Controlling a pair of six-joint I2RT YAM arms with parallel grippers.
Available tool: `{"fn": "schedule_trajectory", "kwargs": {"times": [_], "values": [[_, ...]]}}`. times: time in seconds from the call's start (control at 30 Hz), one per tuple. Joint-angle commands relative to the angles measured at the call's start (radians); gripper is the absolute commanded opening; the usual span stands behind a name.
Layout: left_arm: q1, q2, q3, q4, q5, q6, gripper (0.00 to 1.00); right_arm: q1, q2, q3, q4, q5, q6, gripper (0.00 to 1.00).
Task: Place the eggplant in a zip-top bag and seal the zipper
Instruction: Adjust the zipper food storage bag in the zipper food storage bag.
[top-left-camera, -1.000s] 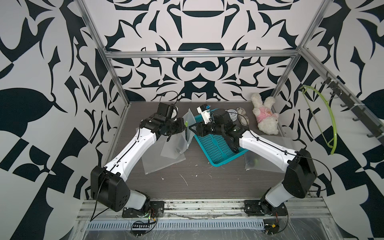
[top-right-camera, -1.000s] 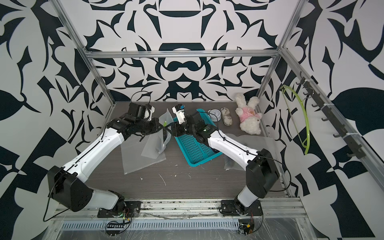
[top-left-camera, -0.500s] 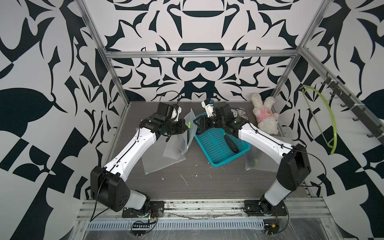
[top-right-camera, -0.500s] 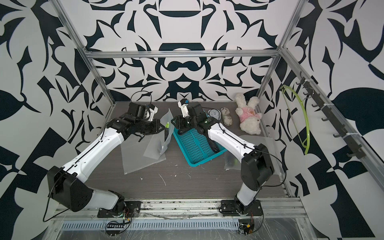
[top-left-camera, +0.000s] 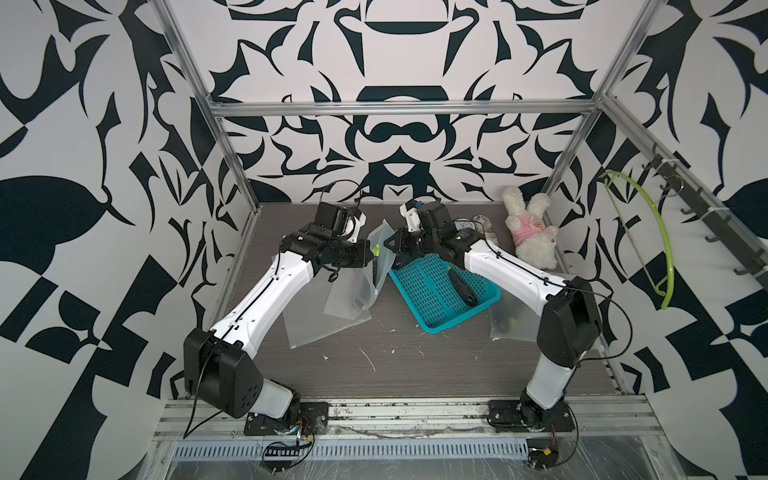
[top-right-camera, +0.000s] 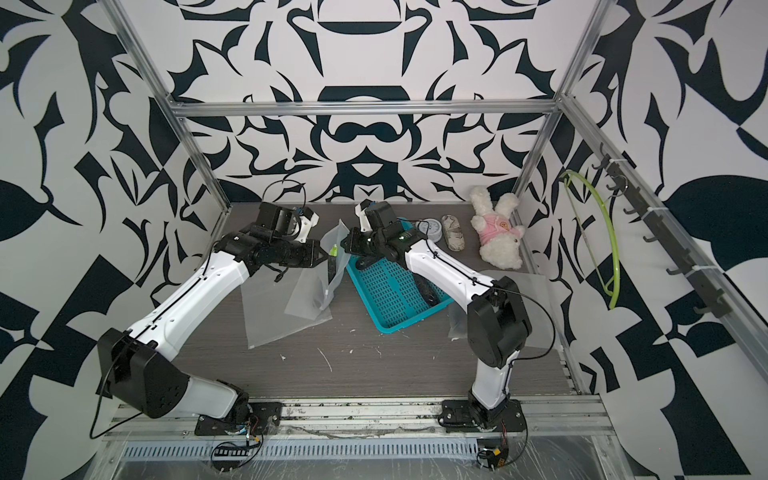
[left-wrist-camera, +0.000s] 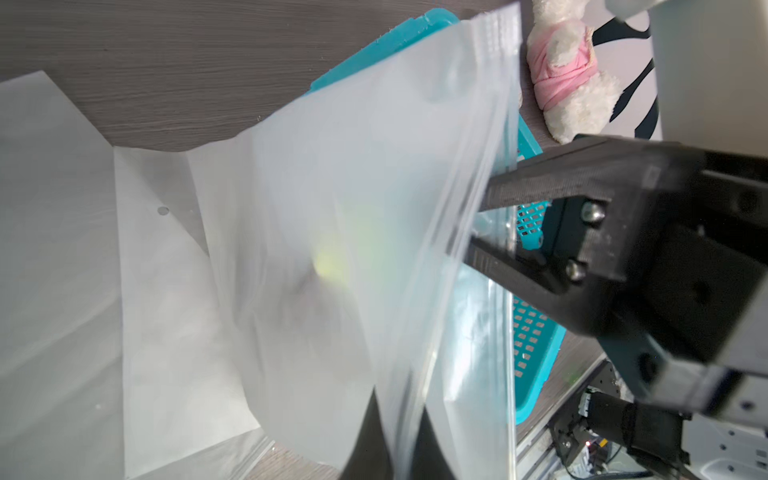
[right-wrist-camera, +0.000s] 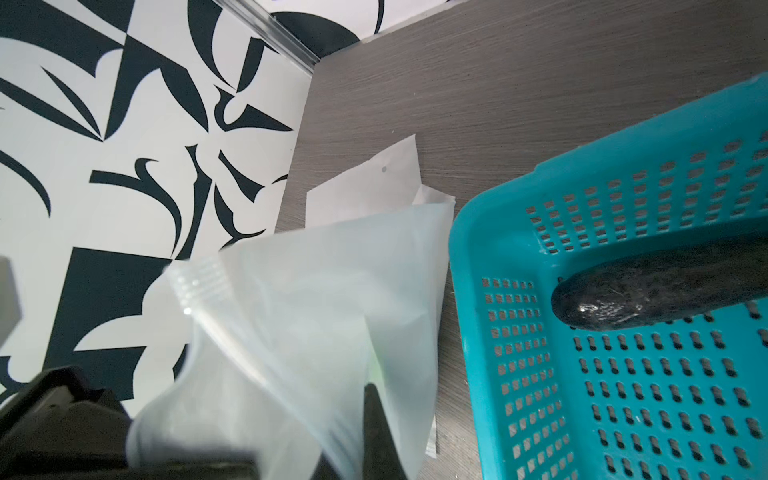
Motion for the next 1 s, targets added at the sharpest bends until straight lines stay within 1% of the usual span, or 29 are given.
{"fn": "schedule_trajectory", "kwargs": {"times": [0.0, 0.07, 0.2, 0.27, 0.4, 0.53, 0.6, 0.7, 0.8, 0.87, 0.97], "values": [[0.005, 0.023, 0.031, -0.007, 0.043, 0.036, 0.23, 0.002, 0.013, 0.050, -0.027, 0.043, 0.077, 0.00], [0.005, 0.028, 0.029, 0.009, 0.046, 0.037, 0.39, 0.000, 0.022, 0.050, -0.024, 0.070, 0.113, 0.00], [0.019, 0.001, 0.013, 0.045, 0.021, 0.047, 0.55, -0.005, 0.047, 0.066, -0.027, 0.115, 0.175, 0.00], [0.038, -0.032, -0.009, 0.070, -0.001, 0.050, 0.61, -0.015, 0.069, 0.077, -0.027, 0.124, 0.216, 0.00], [0.050, -0.104, -0.087, 0.134, -0.022, 0.070, 0.65, -0.048, 0.112, 0.092, 0.006, 0.087, 0.317, 0.00], [0.050, -0.180, -0.235, 0.226, -0.014, 0.117, 0.65, -0.075, 0.150, 0.126, 0.001, 0.055, 0.372, 0.00], [0.048, -0.246, -0.324, 0.302, -0.014, 0.171, 0.65, -0.079, 0.153, 0.139, -0.013, 0.057, 0.372, 0.00], [0.048, -0.347, -0.468, 0.479, 0.011, 0.225, 0.66, -0.083, 0.150, 0.129, -0.006, 0.062, 0.381, 0.00], [0.034, -0.406, -0.572, 0.609, 0.048, 0.262, 0.66, -0.090, 0.151, 0.112, 0.018, 0.045, 0.403, 0.00], [-0.020, -0.410, -0.605, 0.634, 0.004, 0.302, 0.67, -0.095, 0.154, 0.102, 0.034, 0.037, 0.413, 0.00], [-0.142, -0.380, -0.620, 0.636, -0.145, 0.389, 0.66, -0.103, 0.156, 0.084, 0.062, 0.018, 0.436, 0.00]]}}
